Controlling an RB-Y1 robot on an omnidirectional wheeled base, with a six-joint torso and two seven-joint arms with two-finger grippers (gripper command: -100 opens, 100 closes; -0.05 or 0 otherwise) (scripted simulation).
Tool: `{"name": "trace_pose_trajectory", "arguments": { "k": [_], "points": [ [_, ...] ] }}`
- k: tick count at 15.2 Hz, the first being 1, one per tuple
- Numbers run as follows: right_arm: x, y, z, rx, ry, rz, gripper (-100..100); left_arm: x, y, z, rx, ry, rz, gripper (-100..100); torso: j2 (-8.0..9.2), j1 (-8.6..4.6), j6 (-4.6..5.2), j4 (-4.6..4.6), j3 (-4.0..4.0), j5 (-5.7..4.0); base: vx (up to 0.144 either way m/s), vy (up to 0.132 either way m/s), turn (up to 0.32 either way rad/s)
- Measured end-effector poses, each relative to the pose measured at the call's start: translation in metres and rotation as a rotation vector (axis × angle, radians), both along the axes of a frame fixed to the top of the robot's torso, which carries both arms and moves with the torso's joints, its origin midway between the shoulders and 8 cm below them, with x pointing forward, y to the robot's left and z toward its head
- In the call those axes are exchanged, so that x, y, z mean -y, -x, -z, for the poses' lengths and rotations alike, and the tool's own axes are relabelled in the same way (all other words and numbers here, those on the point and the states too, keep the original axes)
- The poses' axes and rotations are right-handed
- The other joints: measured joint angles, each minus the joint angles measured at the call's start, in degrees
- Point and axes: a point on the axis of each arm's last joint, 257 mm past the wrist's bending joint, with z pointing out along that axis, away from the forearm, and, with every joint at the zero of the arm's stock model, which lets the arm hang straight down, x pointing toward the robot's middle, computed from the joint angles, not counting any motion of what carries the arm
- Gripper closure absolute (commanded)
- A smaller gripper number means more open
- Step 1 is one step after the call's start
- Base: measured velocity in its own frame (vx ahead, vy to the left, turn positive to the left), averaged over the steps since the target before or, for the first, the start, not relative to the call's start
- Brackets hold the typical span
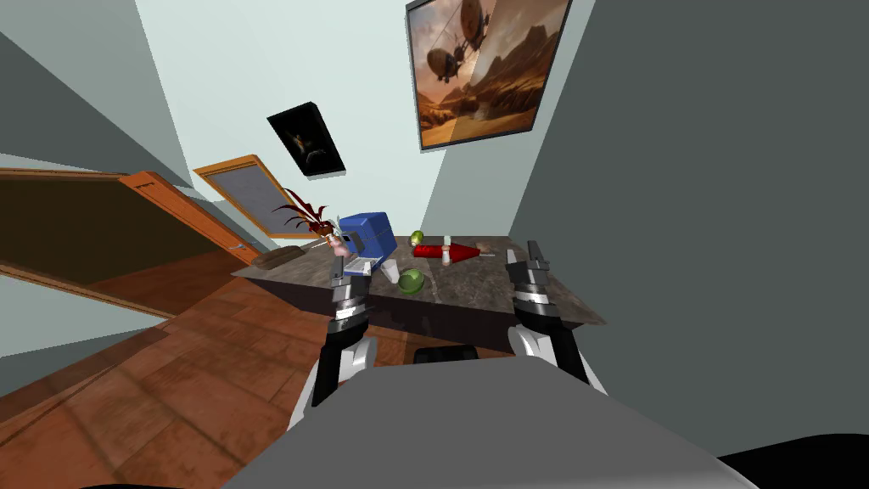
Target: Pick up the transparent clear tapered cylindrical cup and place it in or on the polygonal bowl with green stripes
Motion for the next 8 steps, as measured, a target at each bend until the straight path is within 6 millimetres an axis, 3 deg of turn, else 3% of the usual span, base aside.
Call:
{"name": "trace_pose_trajectory", "arguments": {
  "k": [3,8],
  "points": [
    [0.0,0.0,0.0,0.0,0.0,0.0,0,0.005,-0.008,0.0,-0.011,-0.034,0.024,-100,0.14,0.08,0.03,0.03,0.08,0.01,-0.052,0.019,-0.108],
    [0.0,0.0,0.0,0.0,0.0,0.0,0,0.007,-0.039,0.003,-0.052,-0.074,0.061,-100,0.23,0.16,0.03,0.05,0.13,0.03,-0.062,0.032,-0.111]
  ]
}}
